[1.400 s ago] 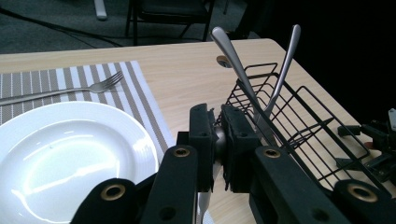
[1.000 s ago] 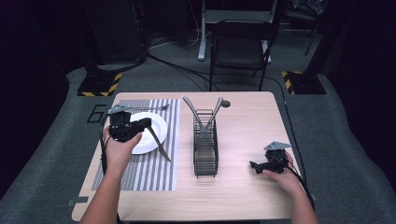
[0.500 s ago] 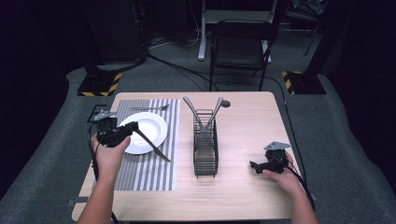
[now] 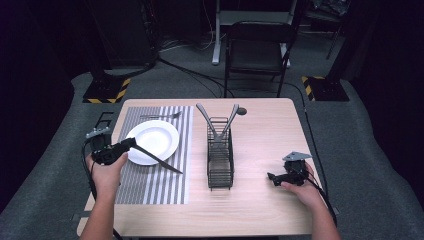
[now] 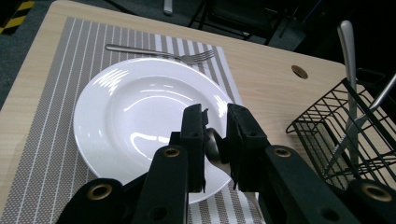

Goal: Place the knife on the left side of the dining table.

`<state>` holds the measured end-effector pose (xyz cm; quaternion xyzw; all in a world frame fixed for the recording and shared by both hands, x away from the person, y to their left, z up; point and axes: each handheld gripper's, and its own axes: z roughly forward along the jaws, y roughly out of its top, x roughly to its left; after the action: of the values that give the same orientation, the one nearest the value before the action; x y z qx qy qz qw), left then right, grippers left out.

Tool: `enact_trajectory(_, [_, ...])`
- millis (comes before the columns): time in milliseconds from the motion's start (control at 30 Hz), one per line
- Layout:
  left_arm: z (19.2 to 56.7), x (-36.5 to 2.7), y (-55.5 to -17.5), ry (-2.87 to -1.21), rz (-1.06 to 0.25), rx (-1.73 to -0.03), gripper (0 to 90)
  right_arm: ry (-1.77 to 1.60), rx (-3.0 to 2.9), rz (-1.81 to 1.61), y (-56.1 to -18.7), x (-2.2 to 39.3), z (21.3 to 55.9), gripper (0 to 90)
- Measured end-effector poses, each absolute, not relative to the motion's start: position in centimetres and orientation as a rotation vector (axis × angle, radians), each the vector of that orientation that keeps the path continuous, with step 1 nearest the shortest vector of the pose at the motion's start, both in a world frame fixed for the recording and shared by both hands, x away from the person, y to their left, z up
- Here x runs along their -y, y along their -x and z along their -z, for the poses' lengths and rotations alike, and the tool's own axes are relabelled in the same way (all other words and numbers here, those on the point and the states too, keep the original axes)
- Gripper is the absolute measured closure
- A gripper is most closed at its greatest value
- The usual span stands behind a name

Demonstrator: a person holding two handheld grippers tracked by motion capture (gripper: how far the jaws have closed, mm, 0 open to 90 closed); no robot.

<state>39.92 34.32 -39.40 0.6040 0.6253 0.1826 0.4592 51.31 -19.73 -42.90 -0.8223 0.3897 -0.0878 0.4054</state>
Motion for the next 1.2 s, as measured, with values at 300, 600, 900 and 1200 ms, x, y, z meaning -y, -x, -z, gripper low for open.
enact_trajectory(300, [41.2, -35.8, -39.6, -1.402, -0.419, -1.597, 76.2, 2.076, -0.983, 0.222, -51.3, 19.7, 42.9, 0.0])
enact_trajectory(600, [42.8, -37.1, -39.5, -1.35, -0.393, -1.636, 75.8, 2.076, -0.982, 0.221, -51.3, 19.7, 42.9, 0.0])
enact_trajectory(900, [44.7, -38.4, -39.3, -1.286, -0.348, -1.694, 75.1, 2.076, -0.983, 0.222, -51.3, 19.7, 42.9, 0.0])
enact_trajectory(1200, [46.3, -39.1, -39.3, -1.244, -0.336, -1.73, 74.2, 2.076, -0.983, 0.222, -51.3, 19.7, 42.9, 0.0])
